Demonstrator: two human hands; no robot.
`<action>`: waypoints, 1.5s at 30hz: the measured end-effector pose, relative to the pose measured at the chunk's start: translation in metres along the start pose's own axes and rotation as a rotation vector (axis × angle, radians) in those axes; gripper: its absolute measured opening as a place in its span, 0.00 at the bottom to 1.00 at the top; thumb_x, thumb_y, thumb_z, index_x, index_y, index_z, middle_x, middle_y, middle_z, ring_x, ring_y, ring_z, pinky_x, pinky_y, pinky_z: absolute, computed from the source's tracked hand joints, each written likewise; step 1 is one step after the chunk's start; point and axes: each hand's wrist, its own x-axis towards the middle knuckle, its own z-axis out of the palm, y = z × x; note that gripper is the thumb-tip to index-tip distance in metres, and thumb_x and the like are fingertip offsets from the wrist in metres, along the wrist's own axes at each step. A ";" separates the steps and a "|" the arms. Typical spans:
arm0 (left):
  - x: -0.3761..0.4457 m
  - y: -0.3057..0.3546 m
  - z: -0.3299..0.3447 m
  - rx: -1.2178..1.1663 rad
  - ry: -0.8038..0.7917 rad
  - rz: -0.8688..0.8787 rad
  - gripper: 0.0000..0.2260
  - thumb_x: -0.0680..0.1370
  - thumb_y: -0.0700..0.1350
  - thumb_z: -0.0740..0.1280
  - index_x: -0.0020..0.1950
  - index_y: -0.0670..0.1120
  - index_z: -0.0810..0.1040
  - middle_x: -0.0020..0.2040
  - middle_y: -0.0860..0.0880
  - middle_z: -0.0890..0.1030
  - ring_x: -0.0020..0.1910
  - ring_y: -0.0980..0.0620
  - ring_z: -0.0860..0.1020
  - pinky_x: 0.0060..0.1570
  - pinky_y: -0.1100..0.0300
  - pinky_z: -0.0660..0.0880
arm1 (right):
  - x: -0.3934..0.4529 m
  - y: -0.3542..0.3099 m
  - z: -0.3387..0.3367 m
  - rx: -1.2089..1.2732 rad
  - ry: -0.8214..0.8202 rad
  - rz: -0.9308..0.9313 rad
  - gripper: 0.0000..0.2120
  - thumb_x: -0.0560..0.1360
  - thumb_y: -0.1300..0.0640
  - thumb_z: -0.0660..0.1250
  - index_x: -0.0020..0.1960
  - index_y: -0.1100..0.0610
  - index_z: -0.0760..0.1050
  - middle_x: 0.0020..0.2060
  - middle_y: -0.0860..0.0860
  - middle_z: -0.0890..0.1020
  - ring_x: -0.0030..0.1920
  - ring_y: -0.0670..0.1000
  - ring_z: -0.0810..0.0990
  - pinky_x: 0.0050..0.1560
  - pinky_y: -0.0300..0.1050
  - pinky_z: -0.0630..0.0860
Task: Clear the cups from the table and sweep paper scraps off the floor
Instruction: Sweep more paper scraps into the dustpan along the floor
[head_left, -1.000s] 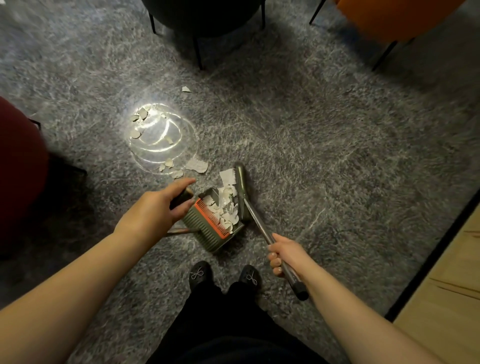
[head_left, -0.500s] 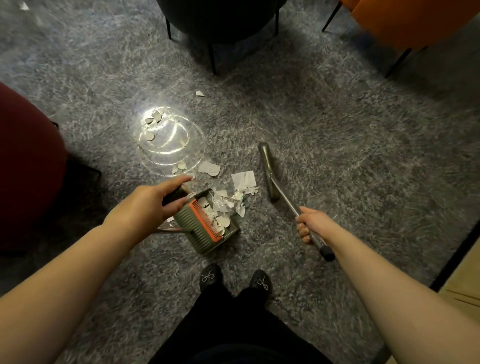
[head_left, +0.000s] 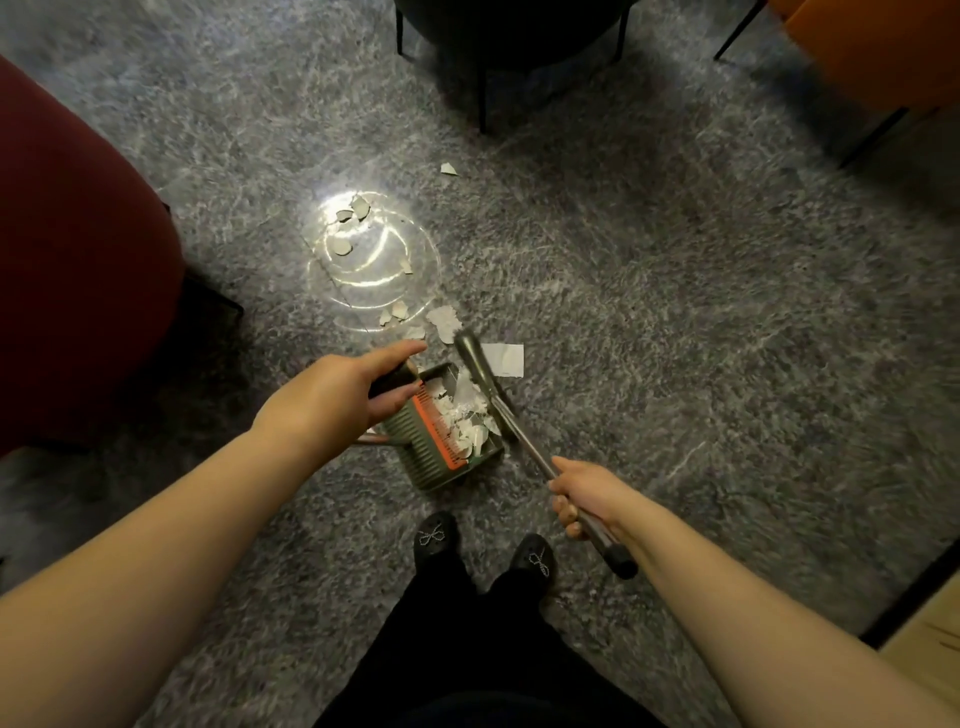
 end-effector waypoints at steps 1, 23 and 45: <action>0.000 0.000 0.000 0.000 -0.003 -0.002 0.24 0.78 0.58 0.65 0.72 0.69 0.63 0.56 0.50 0.83 0.50 0.48 0.81 0.48 0.54 0.78 | -0.003 0.004 0.003 0.011 -0.007 0.011 0.27 0.80 0.64 0.52 0.77 0.49 0.53 0.24 0.51 0.66 0.19 0.45 0.64 0.20 0.35 0.63; -0.020 -0.042 0.001 -0.287 0.174 -0.054 0.22 0.76 0.52 0.71 0.68 0.66 0.72 0.54 0.51 0.83 0.51 0.55 0.79 0.52 0.60 0.73 | -0.087 -0.017 -0.013 0.203 0.027 -0.150 0.27 0.81 0.65 0.52 0.77 0.49 0.54 0.25 0.51 0.65 0.18 0.44 0.62 0.17 0.34 0.60; 0.001 0.006 0.004 -0.290 0.267 -0.386 0.25 0.76 0.58 0.68 0.62 0.81 0.59 0.44 0.66 0.75 0.34 0.73 0.72 0.33 0.73 0.66 | 0.021 -0.181 -0.091 -0.312 0.046 -0.051 0.24 0.82 0.61 0.51 0.77 0.47 0.55 0.26 0.52 0.67 0.18 0.45 0.64 0.18 0.35 0.63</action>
